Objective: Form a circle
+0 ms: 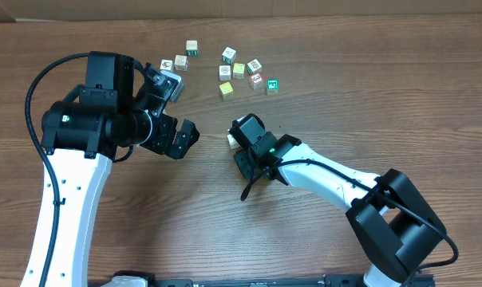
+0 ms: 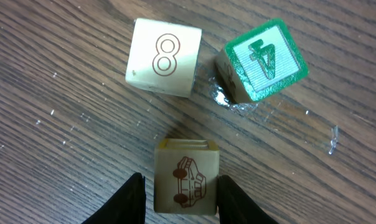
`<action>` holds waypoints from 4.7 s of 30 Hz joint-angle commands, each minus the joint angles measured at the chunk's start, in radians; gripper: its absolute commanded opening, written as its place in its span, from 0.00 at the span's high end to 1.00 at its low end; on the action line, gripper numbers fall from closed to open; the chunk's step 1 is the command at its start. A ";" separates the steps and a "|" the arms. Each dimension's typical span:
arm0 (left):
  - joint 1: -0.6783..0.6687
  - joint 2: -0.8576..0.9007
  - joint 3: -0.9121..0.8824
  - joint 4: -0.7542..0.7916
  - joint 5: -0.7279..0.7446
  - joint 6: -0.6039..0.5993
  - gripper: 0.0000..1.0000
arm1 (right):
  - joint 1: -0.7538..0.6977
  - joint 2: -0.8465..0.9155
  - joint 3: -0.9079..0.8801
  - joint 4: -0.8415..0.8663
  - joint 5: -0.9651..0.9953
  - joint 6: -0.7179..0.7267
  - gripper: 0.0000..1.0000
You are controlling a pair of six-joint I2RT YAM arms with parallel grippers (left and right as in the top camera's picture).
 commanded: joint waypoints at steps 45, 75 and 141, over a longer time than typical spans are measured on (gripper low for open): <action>0.000 0.005 -0.003 0.001 0.018 0.023 0.00 | -0.022 0.031 -0.012 0.054 -0.020 -0.027 0.49; 0.000 0.005 -0.003 0.001 0.019 0.023 0.00 | -0.048 0.067 -0.011 0.106 -0.016 -0.024 0.67; 0.000 0.005 -0.003 0.001 0.018 0.023 0.00 | -0.069 -0.042 0.093 -0.083 -0.035 0.086 0.27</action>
